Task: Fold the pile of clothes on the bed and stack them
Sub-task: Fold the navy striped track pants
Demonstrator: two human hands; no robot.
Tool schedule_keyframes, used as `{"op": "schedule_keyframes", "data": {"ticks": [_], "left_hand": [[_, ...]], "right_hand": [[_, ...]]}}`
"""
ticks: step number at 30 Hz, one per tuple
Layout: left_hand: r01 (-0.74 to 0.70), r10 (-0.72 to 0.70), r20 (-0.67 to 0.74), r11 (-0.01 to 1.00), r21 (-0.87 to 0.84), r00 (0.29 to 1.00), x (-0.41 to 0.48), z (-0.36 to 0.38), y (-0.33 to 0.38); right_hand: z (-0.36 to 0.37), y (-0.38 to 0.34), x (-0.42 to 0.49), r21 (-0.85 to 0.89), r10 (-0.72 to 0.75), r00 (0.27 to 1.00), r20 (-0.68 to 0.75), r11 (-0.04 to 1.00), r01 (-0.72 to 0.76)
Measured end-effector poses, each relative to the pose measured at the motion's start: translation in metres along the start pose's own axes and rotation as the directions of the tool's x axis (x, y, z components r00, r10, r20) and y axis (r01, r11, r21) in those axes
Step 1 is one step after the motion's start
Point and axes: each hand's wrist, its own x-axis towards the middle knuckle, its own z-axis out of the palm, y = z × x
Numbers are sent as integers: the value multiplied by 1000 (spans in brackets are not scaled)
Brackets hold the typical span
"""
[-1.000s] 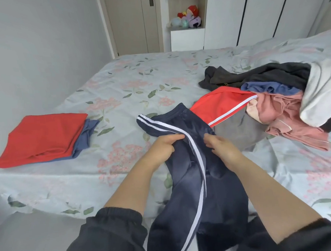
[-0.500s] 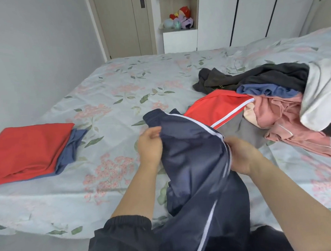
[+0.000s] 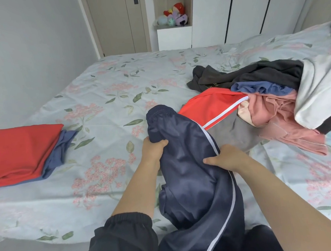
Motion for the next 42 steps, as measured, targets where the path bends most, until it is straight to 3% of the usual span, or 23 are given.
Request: {"op": "schedule_keyframes", "data": {"ticks": [3,5,7,8,9,10,11,12,13,16,19,21,24,27,29,32,33,35,38,40,42], "left_hand": [[-84,71,-142,992,-89,987,0,-2,0],[-154,120,-256,981,-116,959,5,-12,4],[-165,157,-266,986,-8,951,8,-25,9],[-162,199,-235,972,168,951,8,-31,11],[-168,269,-188,889,427,945,6,-35,14],[-205,372,-117,716,667,921,2,-37,16],[-287,493,-12,526,801,870,-3,-35,20],[-398,583,111,390,830,805,-10,-31,26],[-518,620,234,328,790,749,-17,-25,33],[-725,498,541,333,602,678,-41,-7,59],[-732,203,714,339,591,670,-60,7,103],[-748,45,782,330,576,622,-72,15,140],[-703,-152,806,414,578,573,-93,19,188],[-653,-207,773,432,623,600,-114,12,218],[-643,-114,727,390,659,677,-125,7,234],[-655,233,616,361,663,752,-141,-1,257],[-678,371,571,329,657,733,-148,-3,264],[-707,573,517,164,688,636,-158,-8,273],[-625,745,451,-59,779,492,-173,-9,277],[-632,829,387,-52,773,404,-183,-7,282],[-676,886,296,26,736,357,-192,-6,288]], "right_hand": [[-3,3,-4,345,3,993,114,938,-42],[-8,5,-2,638,35,984,177,757,-142],[-13,6,-1,787,-1,962,274,574,-224],[-13,7,-1,817,-33,952,304,523,-243],[-12,7,-1,828,-57,946,318,503,-248],[-11,7,-3,828,-68,947,315,506,-240],[-9,7,-5,821,-67,957,283,532,-206],[-9,7,-6,806,-72,972,224,574,-143],[-9,6,-9,775,-95,984,147,629,-55],[-21,-2,-26,616,-231,973,-23,763,196],[-49,-31,-52,395,-402,915,-21,838,377],[-74,-62,-70,258,-507,862,7,834,488],[-113,-109,-99,34,-587,809,11,809,587],[-143,-140,-123,-93,-597,801,-39,800,592],[-157,-154,-134,-136,-608,787,-106,793,595],[-171,-161,-145,-180,-615,766,-188,788,588],[-174,-161,-146,-204,-611,769,-188,790,578],[-176,-156,-148,-227,-583,798,-150,806,546],[-167,-143,-147,-154,-539,828,-152,841,519],[-149,-128,-141,-128,-489,856,-166,872,473],[-122,-105,-128,-87,-415,897,-150,909,407]]}}
